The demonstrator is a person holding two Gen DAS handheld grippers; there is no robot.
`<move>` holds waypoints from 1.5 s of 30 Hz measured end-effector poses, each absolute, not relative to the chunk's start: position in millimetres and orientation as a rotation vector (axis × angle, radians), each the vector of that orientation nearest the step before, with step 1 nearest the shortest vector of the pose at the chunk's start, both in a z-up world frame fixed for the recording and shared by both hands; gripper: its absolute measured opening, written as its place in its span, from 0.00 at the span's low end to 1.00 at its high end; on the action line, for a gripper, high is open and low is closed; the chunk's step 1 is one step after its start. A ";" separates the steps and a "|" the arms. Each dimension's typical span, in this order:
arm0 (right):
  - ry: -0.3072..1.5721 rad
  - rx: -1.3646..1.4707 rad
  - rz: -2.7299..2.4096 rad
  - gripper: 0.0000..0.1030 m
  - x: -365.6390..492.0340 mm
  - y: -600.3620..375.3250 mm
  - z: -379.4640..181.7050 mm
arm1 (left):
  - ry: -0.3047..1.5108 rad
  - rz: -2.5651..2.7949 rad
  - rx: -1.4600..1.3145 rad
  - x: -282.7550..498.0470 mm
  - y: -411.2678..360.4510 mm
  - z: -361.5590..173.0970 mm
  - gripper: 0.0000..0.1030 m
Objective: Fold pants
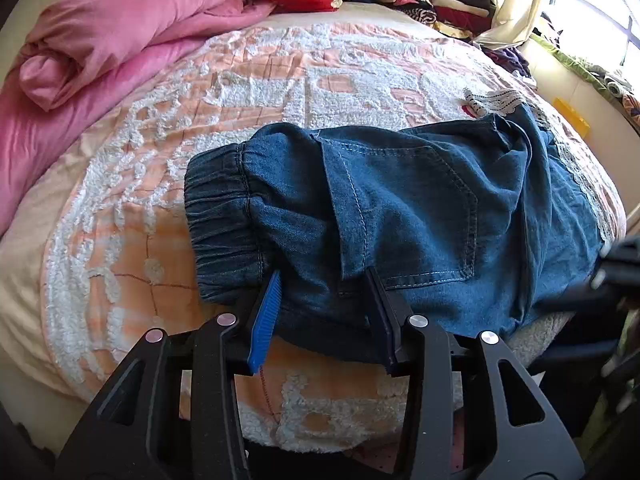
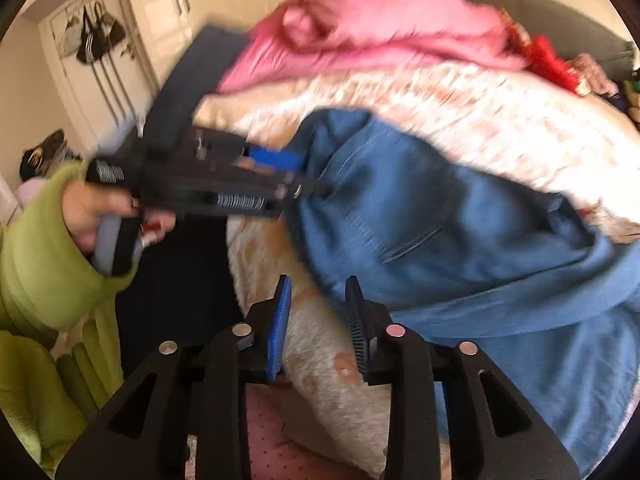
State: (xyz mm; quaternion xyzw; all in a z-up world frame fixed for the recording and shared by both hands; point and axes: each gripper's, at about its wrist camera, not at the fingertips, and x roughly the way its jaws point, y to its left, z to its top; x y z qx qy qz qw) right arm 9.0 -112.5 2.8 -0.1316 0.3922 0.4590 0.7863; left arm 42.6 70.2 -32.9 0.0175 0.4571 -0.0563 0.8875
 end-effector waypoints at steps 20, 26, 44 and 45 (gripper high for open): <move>0.902 -0.188 0.782 0.65 29.2 -128.6 -2.9 | 0.855 -0.123 -0.017 23.2 72.1 -4.6 0.33; 0.828 -0.122 0.706 0.77 42.6 -166.7 19.7 | 0.819 -0.135 -0.020 23.3 60.2 13.7 0.43; 0.701 0.009 0.424 0.82 82.2 -277.1 53.5 | 0.834 -0.270 0.005 44.3 -3.9 19.9 0.58; 0.701 0.015 0.413 0.82 85.2 -279.4 53.5 | 0.840 -0.278 0.008 45.3 -8.3 18.2 0.58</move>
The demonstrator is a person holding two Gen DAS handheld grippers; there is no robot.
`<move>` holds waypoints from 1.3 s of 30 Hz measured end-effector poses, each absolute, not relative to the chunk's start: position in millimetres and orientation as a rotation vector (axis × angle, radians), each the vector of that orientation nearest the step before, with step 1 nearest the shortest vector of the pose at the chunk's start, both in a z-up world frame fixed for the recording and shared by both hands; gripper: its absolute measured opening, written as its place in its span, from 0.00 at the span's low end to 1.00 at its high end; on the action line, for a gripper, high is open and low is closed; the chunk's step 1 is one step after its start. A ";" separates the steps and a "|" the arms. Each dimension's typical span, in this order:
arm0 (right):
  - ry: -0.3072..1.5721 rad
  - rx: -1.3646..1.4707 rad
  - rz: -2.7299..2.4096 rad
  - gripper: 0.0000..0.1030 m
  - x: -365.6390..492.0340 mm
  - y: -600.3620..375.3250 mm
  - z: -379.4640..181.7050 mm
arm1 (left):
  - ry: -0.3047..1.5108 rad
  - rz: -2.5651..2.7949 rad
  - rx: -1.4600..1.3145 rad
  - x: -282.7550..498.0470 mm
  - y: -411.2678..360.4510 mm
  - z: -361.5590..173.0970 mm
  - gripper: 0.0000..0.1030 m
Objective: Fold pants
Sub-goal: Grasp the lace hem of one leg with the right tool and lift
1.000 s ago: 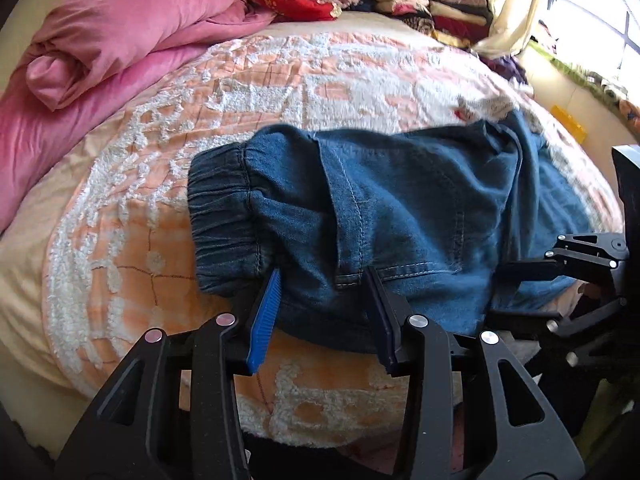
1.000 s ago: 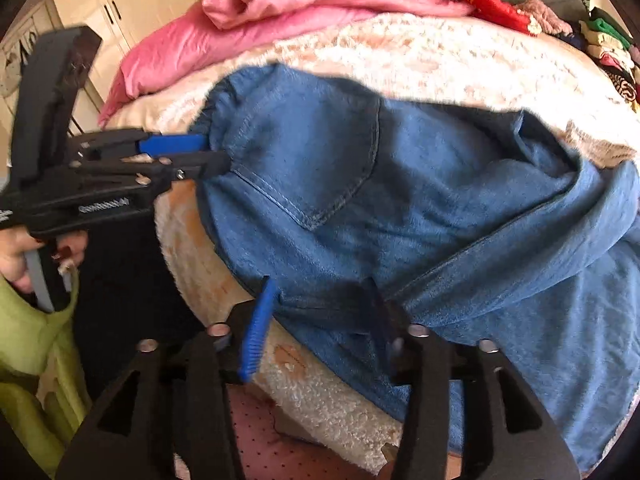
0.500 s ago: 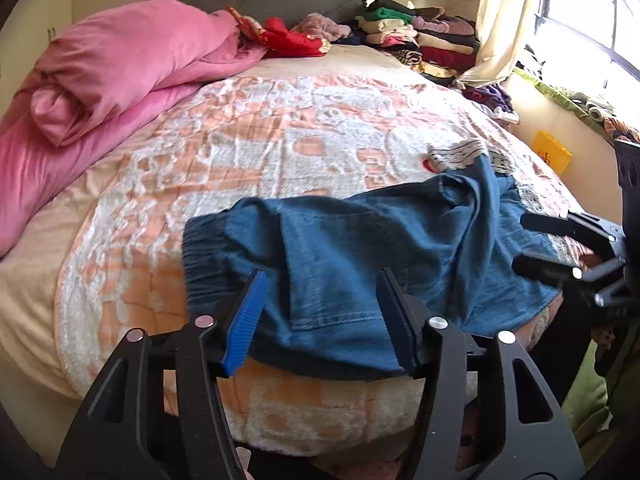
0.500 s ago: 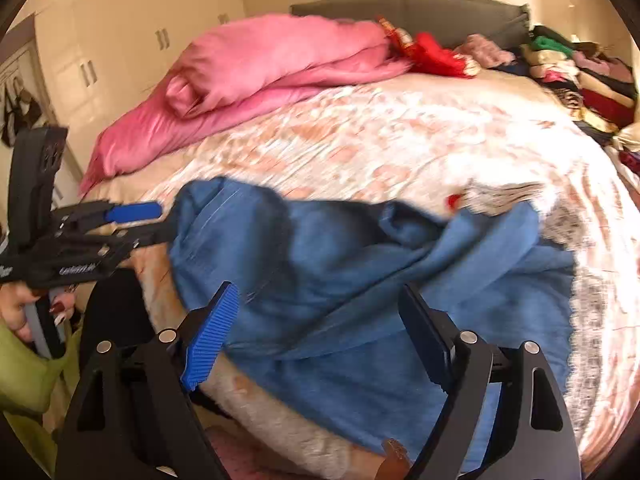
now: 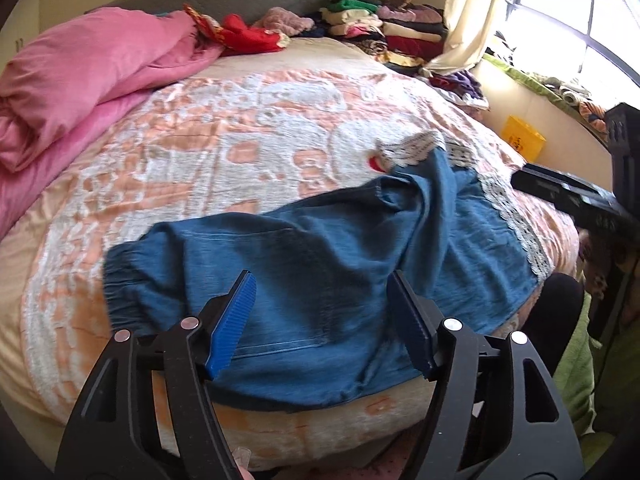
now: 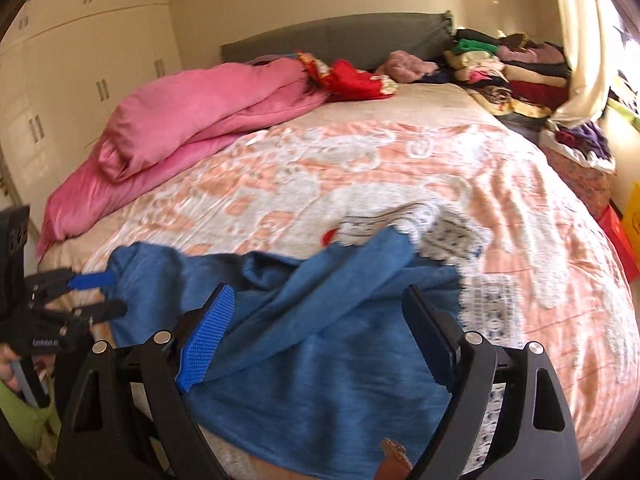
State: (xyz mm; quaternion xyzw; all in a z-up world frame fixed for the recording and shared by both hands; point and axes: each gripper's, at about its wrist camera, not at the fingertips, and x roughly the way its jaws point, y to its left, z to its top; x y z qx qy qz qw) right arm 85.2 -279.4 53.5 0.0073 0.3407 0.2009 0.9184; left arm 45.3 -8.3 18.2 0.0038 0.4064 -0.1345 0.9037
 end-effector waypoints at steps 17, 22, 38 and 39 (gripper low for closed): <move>0.815 -0.001 0.378 0.82 184.7 -277.7 38.1 | 0.955 -0.402 0.006 66.1 -66.8 -19.0 0.58; 0.906 -0.062 0.386 0.82 223.0 -236.5 18.3 | 0.991 -0.440 0.002 72.0 -82.1 -35.7 0.58; 1.000 -0.131 0.251 0.11 285.8 -222.3 -35.7 | 1.012 -0.468 0.025 81.3 -93.2 -55.7 0.58; 0.991 -0.089 0.273 0.11 283.0 -231.1 -30.3 | 1.012 -0.468 0.025 80.6 -93.4 -55.2 0.58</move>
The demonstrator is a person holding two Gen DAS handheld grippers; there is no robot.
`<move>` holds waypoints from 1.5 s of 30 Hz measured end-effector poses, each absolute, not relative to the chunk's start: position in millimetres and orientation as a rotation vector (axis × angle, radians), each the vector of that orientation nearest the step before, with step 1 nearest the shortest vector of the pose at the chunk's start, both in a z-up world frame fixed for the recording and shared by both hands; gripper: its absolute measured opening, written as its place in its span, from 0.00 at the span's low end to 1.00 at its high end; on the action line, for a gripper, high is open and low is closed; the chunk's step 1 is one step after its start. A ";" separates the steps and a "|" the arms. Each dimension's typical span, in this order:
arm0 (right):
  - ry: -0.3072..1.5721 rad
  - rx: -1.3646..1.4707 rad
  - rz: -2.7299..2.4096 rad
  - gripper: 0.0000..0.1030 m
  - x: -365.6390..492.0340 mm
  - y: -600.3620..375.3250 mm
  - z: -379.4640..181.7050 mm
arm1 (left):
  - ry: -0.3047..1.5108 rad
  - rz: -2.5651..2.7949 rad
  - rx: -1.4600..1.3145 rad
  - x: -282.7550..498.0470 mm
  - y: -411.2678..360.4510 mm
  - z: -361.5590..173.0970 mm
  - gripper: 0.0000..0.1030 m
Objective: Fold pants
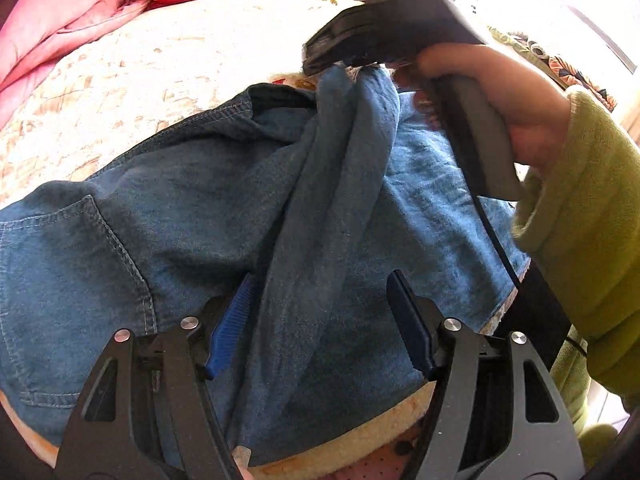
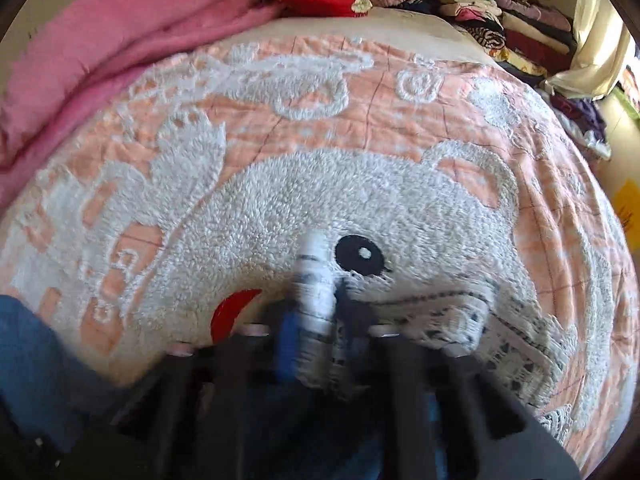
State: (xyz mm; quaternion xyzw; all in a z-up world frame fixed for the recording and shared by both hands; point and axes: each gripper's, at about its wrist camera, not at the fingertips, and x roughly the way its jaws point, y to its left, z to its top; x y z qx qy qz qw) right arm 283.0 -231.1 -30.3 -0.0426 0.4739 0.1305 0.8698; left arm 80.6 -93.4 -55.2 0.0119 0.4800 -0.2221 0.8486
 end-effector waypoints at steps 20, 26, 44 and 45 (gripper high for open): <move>0.823 0.334 0.379 0.08 177.6 -365.6 56.3 | 0.955 -0.429 0.094 73.6 -94.3 -44.5 0.25; 0.839 0.451 0.336 0.08 140.2 -399.4 43.5 | 0.918 -0.444 0.173 60.8 -97.1 -36.7 0.01; 0.970 0.618 0.225 0.19 63.7 -450.2 -28.2 | 0.922 -0.463 0.278 43.0 -106.5 -49.2 0.00; 0.966 0.592 0.228 0.13 62.2 -447.6 -25.2 | 0.920 -0.463 0.281 41.9 -106.8 -48.4 0.00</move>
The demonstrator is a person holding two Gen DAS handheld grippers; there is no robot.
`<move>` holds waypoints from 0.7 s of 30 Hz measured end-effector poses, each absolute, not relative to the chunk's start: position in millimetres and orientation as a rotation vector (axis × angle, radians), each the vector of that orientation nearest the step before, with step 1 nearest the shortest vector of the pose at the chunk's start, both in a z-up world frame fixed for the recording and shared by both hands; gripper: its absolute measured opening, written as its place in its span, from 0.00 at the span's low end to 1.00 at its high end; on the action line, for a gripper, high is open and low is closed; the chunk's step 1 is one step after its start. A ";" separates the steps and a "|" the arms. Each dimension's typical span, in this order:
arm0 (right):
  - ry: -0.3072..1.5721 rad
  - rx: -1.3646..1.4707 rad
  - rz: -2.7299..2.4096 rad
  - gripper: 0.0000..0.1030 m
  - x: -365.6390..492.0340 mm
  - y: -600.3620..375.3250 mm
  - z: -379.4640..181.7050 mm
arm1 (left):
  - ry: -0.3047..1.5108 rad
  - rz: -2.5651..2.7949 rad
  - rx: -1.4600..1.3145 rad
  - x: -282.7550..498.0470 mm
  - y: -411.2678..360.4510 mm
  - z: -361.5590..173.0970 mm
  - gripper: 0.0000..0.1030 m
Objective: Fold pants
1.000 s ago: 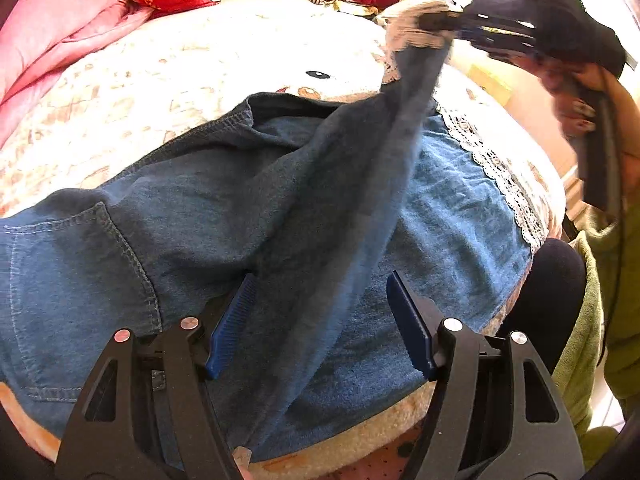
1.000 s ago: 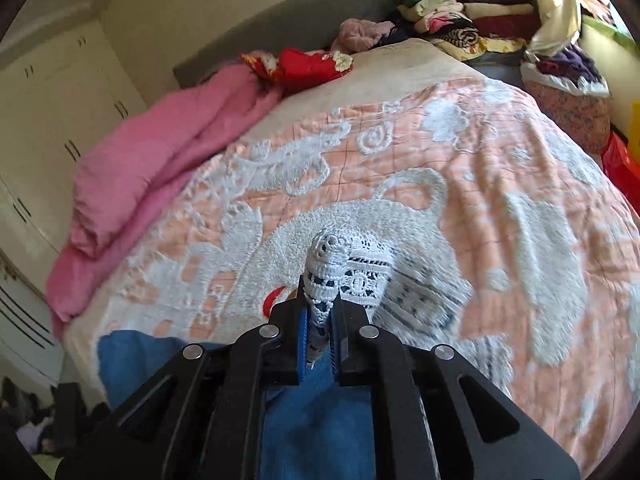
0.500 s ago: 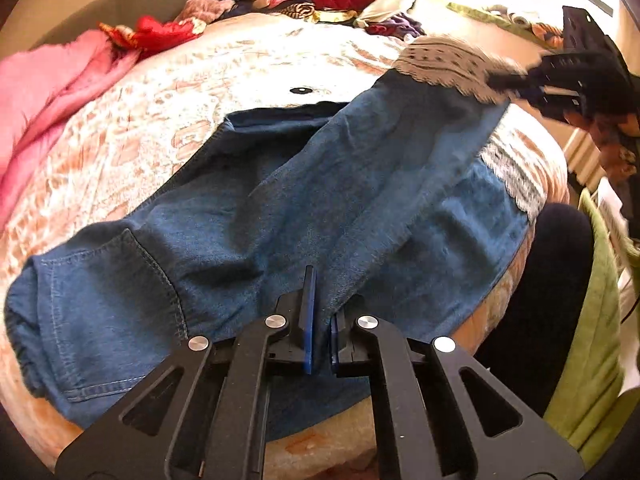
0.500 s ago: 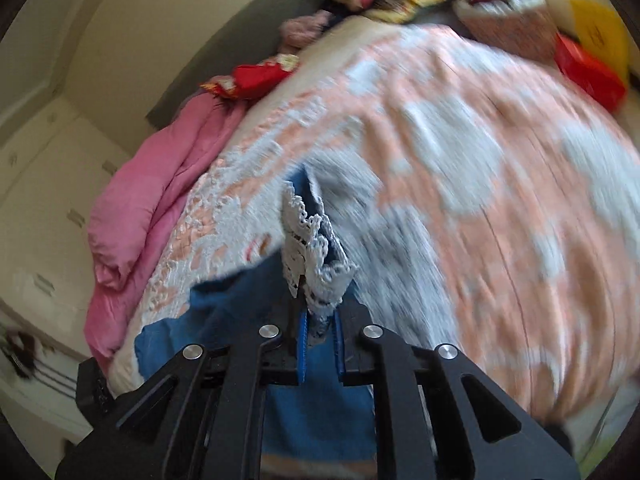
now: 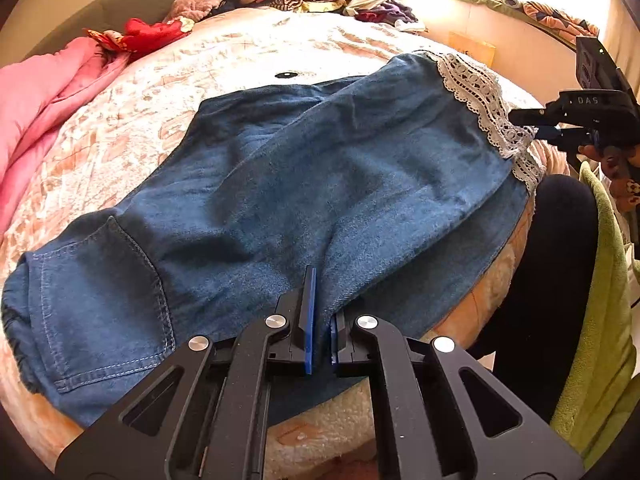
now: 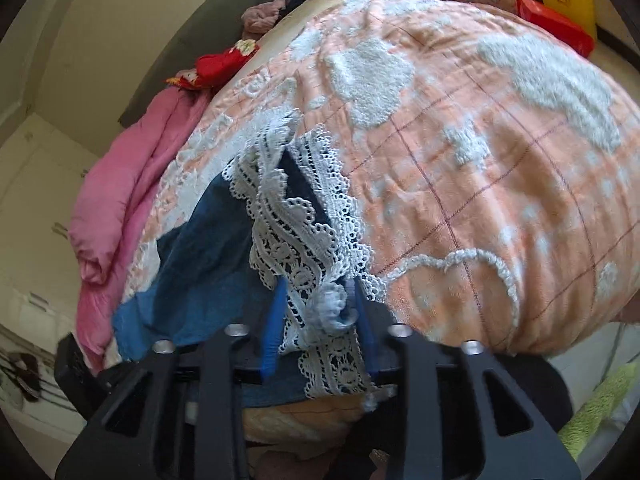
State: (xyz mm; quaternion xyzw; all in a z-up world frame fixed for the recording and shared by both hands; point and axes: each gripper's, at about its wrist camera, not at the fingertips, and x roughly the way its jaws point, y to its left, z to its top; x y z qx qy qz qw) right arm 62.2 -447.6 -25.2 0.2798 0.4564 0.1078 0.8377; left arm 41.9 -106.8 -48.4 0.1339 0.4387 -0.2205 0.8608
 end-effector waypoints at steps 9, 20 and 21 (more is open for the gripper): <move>0.948 0.532 0.225 0.10 41.7 -452.6 -15.5 | 0.910 -0.476 0.298 27.8 -104.3 -40.3 0.00; 0.981 0.508 0.138 0.07 29.6 -467.5 -24.3 | 0.949 -0.466 0.326 22.5 -106.1 -51.2 0.00; 0.978 0.506 0.149 0.07 28.7 -468.2 -23.2 | 0.951 -0.466 0.323 22.8 -105.6 -51.5 0.00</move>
